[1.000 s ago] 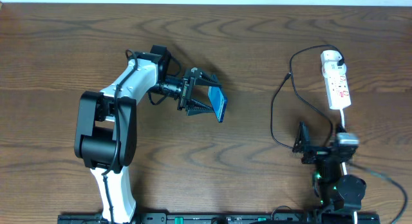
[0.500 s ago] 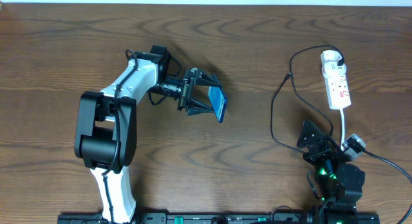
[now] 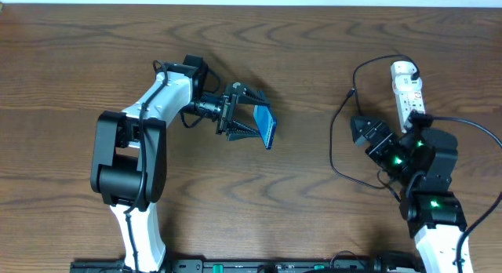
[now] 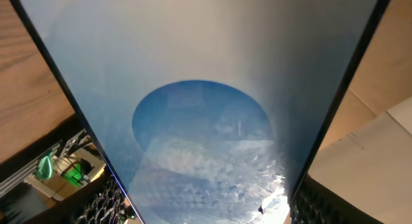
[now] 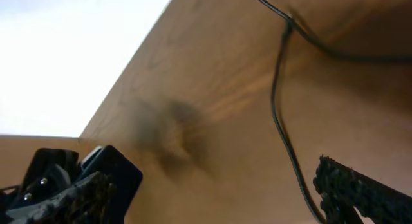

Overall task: Plug charger to phone and switch on socket
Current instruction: 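Reach the right gripper to the phone and grasp it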

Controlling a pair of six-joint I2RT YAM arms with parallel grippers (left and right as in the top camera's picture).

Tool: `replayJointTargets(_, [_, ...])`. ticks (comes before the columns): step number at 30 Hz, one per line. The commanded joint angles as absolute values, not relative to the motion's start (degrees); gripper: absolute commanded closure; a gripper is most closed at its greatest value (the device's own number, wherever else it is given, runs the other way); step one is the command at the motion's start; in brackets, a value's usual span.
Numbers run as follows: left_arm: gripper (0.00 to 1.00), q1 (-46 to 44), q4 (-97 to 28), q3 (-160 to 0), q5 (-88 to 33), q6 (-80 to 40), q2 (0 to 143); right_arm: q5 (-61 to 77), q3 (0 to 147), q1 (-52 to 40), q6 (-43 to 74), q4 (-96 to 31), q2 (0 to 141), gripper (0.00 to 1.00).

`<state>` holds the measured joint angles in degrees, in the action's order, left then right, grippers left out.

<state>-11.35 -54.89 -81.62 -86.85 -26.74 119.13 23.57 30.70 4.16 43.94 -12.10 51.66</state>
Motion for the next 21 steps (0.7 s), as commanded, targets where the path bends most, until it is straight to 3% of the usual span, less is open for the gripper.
replayJointTargets(1, [0.30, -11.27, -55.00, -82.85, -89.32, -26.20, 117.12, 24.84, 32.95, 1.76, 40.16, -11.90, 51.75, 0.01])
replayJointTargets(6, [0.30, -11.27, -54.74, -82.85, -89.25, -26.15, 117.12, 22.20, 41.91, -7.44, 39.99, -16.49, 51.77, 0.02])
replayJointTargets(11, [0.29, -11.27, -54.54, -82.85, -88.88, -26.17, 117.12, 0.60, 50.48, -24.05, 39.55, -26.44, 51.77, 0.07])
replayJointTargets(15, [0.30, -11.27, -54.48, -82.85, -88.86, -26.15, 117.12, -4.47, 52.01, -33.69, 42.02, -26.65, 54.08, 0.11])
replayJointTargets(21, [0.30, -11.27, -53.49, -82.85, -88.88, -26.17, 117.12, -9.45, 63.77, -41.67, 42.72, -33.98, 69.69, 0.13])
